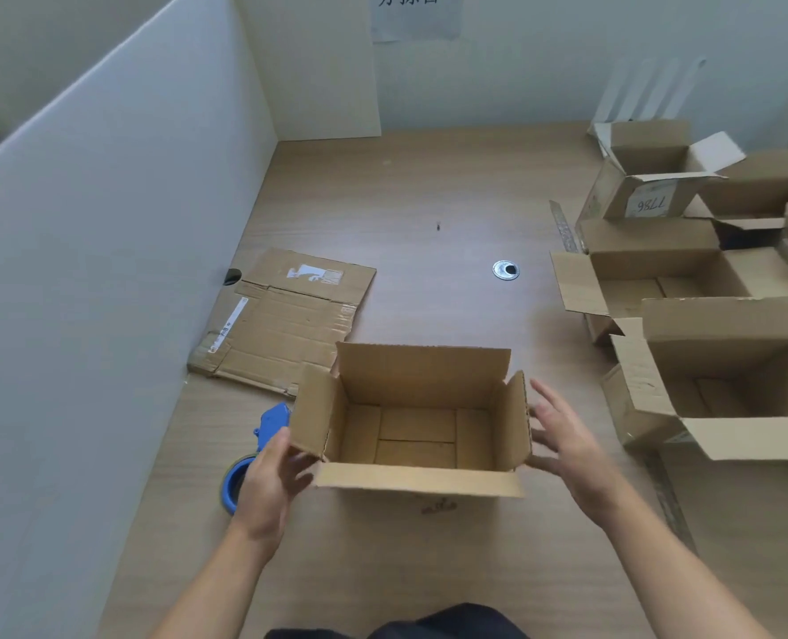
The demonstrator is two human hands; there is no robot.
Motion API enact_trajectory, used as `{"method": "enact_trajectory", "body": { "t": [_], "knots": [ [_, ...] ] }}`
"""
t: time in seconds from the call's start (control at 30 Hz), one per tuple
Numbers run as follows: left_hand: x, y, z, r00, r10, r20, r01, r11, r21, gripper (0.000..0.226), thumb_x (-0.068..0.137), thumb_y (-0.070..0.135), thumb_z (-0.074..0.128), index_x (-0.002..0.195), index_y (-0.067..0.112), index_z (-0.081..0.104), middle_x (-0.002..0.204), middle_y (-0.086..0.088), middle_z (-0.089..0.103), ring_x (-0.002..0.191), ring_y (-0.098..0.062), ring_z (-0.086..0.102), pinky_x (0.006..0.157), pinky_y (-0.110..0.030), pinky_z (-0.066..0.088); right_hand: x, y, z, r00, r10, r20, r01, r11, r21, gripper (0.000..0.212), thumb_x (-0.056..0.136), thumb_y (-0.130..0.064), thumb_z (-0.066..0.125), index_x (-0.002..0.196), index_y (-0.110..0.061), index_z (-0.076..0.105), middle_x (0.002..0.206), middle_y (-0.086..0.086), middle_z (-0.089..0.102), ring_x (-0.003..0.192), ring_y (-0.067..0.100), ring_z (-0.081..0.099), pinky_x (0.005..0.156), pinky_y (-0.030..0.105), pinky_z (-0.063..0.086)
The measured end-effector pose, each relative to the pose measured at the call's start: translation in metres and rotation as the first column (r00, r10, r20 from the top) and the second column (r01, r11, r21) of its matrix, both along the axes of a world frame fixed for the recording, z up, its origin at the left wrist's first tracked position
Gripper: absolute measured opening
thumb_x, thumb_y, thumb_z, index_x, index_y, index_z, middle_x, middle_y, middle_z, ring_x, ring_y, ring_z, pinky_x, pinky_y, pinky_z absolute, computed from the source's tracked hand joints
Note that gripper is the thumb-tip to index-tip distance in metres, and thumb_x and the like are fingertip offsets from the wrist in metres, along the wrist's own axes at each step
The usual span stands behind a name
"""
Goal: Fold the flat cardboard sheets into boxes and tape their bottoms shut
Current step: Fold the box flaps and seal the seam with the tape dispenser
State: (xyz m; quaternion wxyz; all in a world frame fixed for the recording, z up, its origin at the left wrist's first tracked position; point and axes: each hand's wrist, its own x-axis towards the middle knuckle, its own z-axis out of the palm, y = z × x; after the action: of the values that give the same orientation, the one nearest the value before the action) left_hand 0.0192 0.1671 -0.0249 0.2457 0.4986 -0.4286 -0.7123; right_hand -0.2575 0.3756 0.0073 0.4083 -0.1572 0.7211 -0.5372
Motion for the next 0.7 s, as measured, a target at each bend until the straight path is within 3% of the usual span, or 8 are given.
{"method": "enact_trajectory", "body": {
  "t": [0.07,0.13,0.2,0.3,0.4,0.47,0.6,0.7],
  "knots": [
    [0.001,0.001,0.014,0.990,0.108,0.088,-0.080,0.956,-0.281,0.018,0.100,0.025,0.055,0.113,0.016,0.064,0.106,-0.009,0.068,0.107,-0.029,0.060,0.094,-0.040,0.043,0.003,0.001,0.012,0.898,-0.001,-0.440,0.038,0.997,0.074,0.052,0.094,-0.031,0.064,0.142,-0.033,0.045,0.129,-0.005,0.054,0.113,0.011,0.056,0.093,0.034,0.047],
    [-0.005,0.003,0.037,0.947,0.231,0.224,-0.044,0.782,-0.621,0.020,0.098,0.012,0.058,0.111,0.026,0.063,0.100,0.006,0.066,0.096,-0.013,0.062,0.088,-0.027,0.048,0.006,-0.001,0.026,0.681,-0.051,-0.731,0.065,0.998,-0.010,0.047,0.092,-0.017,0.066,0.137,-0.023,0.054,0.122,-0.005,0.054,0.108,0.011,0.055,0.090,0.032,0.046],
    [-0.013,0.002,0.057,0.942,0.185,0.280,0.144,0.532,-0.835,0.019,0.093,0.016,0.059,0.109,0.024,0.066,0.098,0.009,0.064,0.089,-0.004,0.060,0.081,-0.015,0.047,0.012,-0.008,0.036,0.539,-0.041,-0.841,-0.026,0.998,-0.065,0.035,0.090,-0.018,0.064,0.125,-0.018,0.063,0.111,-0.005,0.056,0.099,0.013,0.056,0.084,0.029,0.047],
    [-0.032,-0.003,0.053,0.825,0.019,0.564,0.534,0.301,-0.790,0.029,0.086,0.029,0.056,0.110,0.017,0.069,0.106,0.006,0.061,0.098,-0.012,0.055,0.088,-0.021,0.045,0.022,-0.022,0.027,0.426,0.194,-0.884,-0.088,0.981,0.173,0.028,0.088,-0.023,0.066,0.115,-0.017,0.068,0.105,-0.001,0.056,0.100,0.020,0.053,0.080,0.033,0.049],
    [-0.048,-0.004,0.033,0.542,0.056,0.839,0.749,0.421,-0.512,0.037,0.091,0.030,0.059,0.127,0.021,0.060,0.125,-0.001,0.052,0.113,-0.024,0.044,0.098,-0.037,0.042,0.021,-0.029,0.011,0.440,0.443,-0.781,0.029,0.862,0.505,0.037,0.091,-0.034,0.062,0.126,-0.021,0.061,0.116,0.003,0.050,0.108,0.026,0.045,0.083,0.038,0.047],
    [-0.052,0.001,0.020,0.434,-0.007,0.901,0.748,0.560,-0.356,0.043,0.094,0.031,0.055,0.137,0.025,0.050,0.136,-0.002,0.040,0.120,-0.025,0.035,0.103,-0.036,0.037,0.017,-0.027,0.000,0.525,0.451,-0.721,0.069,0.822,0.565,0.045,0.093,-0.035,0.060,0.135,-0.022,0.051,0.120,0.004,0.045,0.111,0.027,0.040,0.088,0.038,0.045],
    [-0.051,0.003,0.005,0.595,-0.097,0.798,0.600,0.715,-0.360,0.048,0.094,0.017,0.053,0.140,0.031,0.046,0.132,-0.007,0.040,0.116,-0.027,0.042,0.103,-0.039,0.039,0.021,-0.023,-0.023,0.763,0.311,-0.567,0.042,0.851,0.523,0.058,0.094,-0.028,0.061,0.146,-0.022,0.036,0.125,0.009,0.043,0.117,0.029,0.041,0.098,0.038,0.038],
    [-0.047,0.005,0.001,0.701,-0.096,0.707,0.515,0.754,-0.408,0.048,0.096,0.007,0.047,0.137,0.031,0.050,0.123,-0.007,0.049,0.105,-0.021,0.050,0.093,-0.031,0.040,0.023,-0.025,-0.034,0.830,0.168,-0.532,0.075,0.911,0.405,0.050,0.094,-0.019,0.060,0.142,-0.019,0.043,0.126,0.007,0.053,0.113,0.024,0.051,0.096,0.035,0.042]
  ]
}}
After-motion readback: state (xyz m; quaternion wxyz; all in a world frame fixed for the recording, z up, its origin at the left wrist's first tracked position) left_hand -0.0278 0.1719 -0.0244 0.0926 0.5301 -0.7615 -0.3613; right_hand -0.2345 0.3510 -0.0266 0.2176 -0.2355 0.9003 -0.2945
